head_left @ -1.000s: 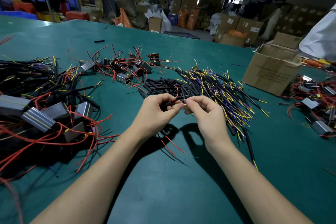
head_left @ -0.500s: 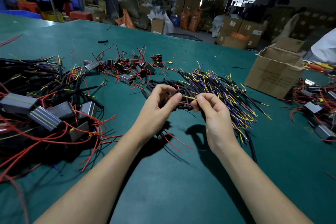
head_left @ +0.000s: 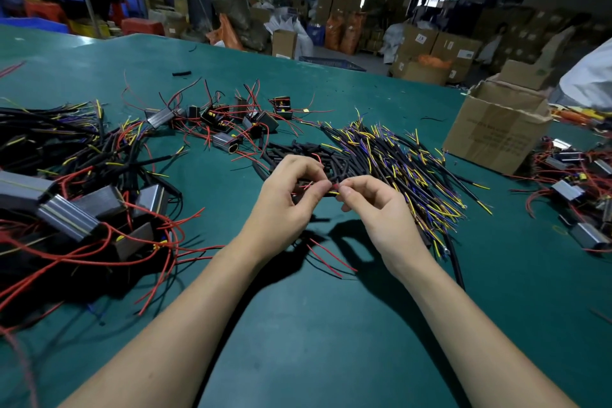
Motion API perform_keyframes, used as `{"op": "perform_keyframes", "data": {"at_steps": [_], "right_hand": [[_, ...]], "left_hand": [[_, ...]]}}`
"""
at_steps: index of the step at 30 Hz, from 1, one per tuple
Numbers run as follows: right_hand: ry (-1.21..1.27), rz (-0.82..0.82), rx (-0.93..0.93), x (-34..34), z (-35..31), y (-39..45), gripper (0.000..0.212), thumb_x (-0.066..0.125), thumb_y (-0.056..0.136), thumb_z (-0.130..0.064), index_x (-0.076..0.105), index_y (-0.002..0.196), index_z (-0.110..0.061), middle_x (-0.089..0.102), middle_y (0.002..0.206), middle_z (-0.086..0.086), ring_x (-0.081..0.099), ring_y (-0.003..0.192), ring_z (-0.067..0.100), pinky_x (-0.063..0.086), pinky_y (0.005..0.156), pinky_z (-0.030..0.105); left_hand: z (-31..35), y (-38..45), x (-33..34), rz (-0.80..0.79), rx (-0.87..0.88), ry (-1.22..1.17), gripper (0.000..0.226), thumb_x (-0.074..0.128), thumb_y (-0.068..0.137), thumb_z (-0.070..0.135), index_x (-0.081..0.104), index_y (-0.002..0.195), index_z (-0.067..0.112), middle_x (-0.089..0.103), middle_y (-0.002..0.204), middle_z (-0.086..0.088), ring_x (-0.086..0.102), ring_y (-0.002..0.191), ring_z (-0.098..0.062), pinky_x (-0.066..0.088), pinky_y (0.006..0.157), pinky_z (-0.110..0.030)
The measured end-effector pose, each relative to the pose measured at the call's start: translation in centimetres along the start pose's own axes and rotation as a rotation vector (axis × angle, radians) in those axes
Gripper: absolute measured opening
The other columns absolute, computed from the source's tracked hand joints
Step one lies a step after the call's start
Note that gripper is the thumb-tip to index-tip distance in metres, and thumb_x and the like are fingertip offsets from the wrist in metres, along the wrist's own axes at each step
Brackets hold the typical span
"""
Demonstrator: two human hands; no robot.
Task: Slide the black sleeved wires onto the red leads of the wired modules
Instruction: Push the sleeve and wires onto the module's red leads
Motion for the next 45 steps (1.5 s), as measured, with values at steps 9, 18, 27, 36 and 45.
{"op": "perform_keyframes", "data": {"at_steps": [9, 18, 27, 36, 45], "right_hand": [[0.002, 0.031, -0.011, 0.0, 0.1, 0.1, 0.014, 0.058, 0.091, -0.003, 0.065, 0.083, -0.012, 0.063, 0.066, -0.015, 0.052, 0.064, -0.003, 0.043, 0.066, 0.009], [0.224, -0.021, -0.008, -0.8, 0.4, 0.3, 0.002, 0.063, 0.086, -0.017, 0.065, 0.085, -0.018, 0.064, 0.076, -0.013, 0.056, 0.077, 0.003, 0.043, 0.078, 0.011], [-0.034, -0.116, -0.040, -0.6, 0.7, 0.4, 0.012, 0.061, 0.091, -0.012, 0.067, 0.084, -0.020, 0.065, 0.082, -0.007, 0.055, 0.081, 0.008, 0.042, 0.079, 0.024], [0.032, -0.045, -0.066, -0.8, 0.2, 0.4, 0.007, 0.060, 0.087, -0.021, 0.067, 0.084, -0.021, 0.067, 0.084, -0.009, 0.059, 0.088, 0.008, 0.044, 0.089, 0.028], [0.175, 0.098, 0.028, 0.1, 0.5, 0.2, 0.011, 0.065, 0.088, -0.009, 0.069, 0.080, -0.016, 0.070, 0.073, -0.009, 0.062, 0.074, 0.000, 0.046, 0.072, 0.011]], "left_hand": [[0.4, -0.1, 0.1, 0.007, 0.045, 0.047, 0.003, 0.069, 0.085, 0.009, 0.068, 0.084, 0.011, 0.060, 0.095, -0.005, 0.058, 0.094, -0.010, 0.040, 0.081, -0.014], [0.2, 0.1, -0.1, 0.154, -0.242, -0.161, 0.004, 0.064, 0.089, 0.010, 0.067, 0.087, 0.012, 0.067, 0.089, -0.005, 0.059, 0.078, -0.009, 0.046, 0.074, -0.021], [0.1, 0.4, -0.7, 0.141, -0.355, -0.366, 0.006, 0.064, 0.088, 0.011, 0.068, 0.083, 0.011, 0.066, 0.082, -0.004, 0.057, 0.071, -0.006, 0.044, 0.069, -0.017], [0.1, -0.1, 0.4, 0.030, -0.224, -0.113, 0.004, 0.066, 0.088, 0.013, 0.069, 0.085, 0.012, 0.064, 0.077, 0.004, 0.051, 0.062, 0.001, 0.037, 0.062, -0.011], [0.8, -0.3, 0.6, 0.081, -0.161, -0.087, 0.003, 0.067, 0.087, 0.009, 0.067, 0.084, 0.009, 0.068, 0.080, -0.004, 0.057, 0.069, -0.005, 0.043, 0.068, -0.015]]}}
Point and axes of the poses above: each hand's wrist, its own y-axis towards the middle knuckle, its own x-axis out of the palm, z = x × y, the point moved 3 cm from there along y, towards the middle knuckle
